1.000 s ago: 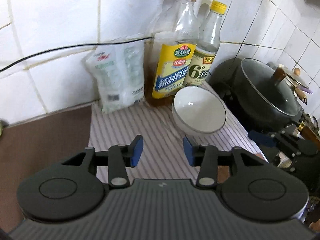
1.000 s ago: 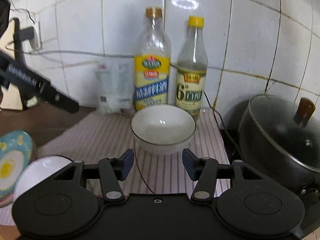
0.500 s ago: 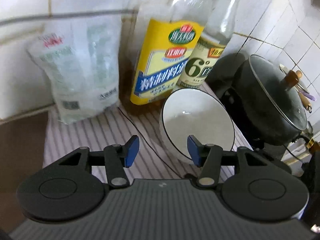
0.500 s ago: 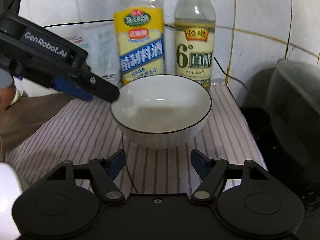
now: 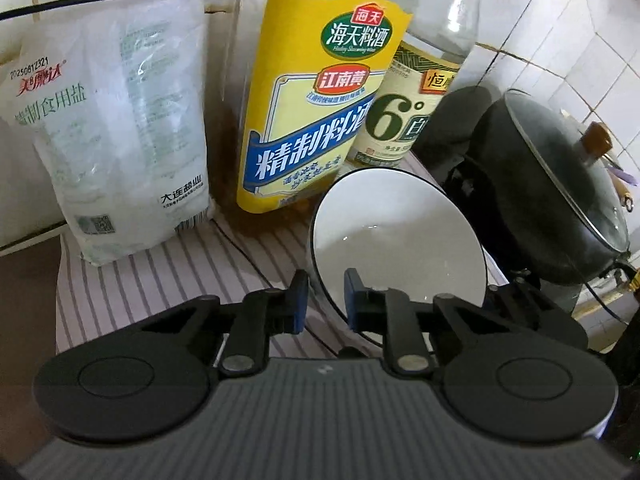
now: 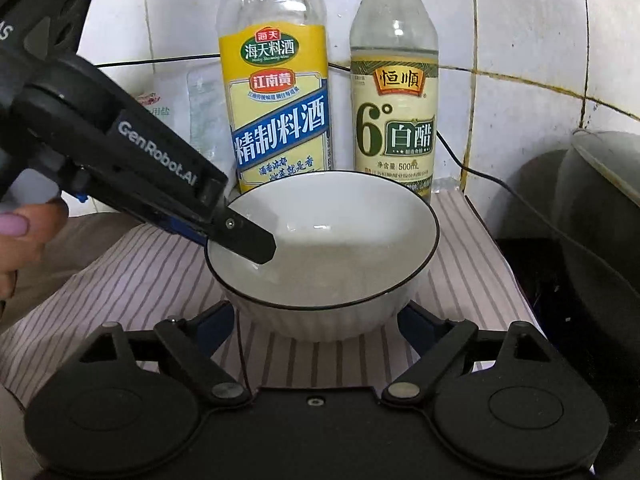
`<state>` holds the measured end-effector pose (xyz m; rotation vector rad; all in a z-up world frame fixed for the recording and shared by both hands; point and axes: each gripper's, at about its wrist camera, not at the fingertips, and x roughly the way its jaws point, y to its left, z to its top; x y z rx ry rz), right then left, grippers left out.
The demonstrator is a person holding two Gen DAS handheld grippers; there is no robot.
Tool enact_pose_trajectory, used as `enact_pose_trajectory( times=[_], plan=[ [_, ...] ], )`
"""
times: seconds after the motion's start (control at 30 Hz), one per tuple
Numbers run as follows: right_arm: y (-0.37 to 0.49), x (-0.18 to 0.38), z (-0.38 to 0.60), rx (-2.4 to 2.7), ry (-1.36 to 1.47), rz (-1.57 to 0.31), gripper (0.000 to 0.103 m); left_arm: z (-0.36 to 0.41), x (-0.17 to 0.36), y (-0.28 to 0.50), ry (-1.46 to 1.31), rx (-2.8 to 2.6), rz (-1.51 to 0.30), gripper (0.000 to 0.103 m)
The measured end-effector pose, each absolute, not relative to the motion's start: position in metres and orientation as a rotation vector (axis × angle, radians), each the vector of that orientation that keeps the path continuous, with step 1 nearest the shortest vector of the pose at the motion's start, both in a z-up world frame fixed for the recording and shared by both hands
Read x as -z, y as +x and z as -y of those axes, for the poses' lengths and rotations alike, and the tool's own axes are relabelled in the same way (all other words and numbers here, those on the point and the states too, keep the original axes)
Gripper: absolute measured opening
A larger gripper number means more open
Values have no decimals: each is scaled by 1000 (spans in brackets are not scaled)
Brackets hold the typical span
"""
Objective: Organize plates and bowls
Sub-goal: 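Carry the last bowl with both grippers onto the bowl stack, open both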
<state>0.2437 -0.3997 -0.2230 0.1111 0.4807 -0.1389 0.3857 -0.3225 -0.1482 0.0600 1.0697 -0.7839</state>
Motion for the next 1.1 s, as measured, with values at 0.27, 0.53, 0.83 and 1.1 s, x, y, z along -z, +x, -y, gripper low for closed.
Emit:
enact_pose_trajectory(
  times=[0.27,0.53,0.83,1.1],
  plan=[
    [249,224,403,170,136,-510,92,327,157,388,-37,704,-1129,16],
    [235,215,390,175,93,-464,91,322,142,375,-21,709,-1121,16],
    [217,176,373,169,60,-427,91,304,98,365,-17,736,-1085,16],
    [176,142,347,136,74,-394,91,277,52,332,4,726,-1067,16]
  ],
)
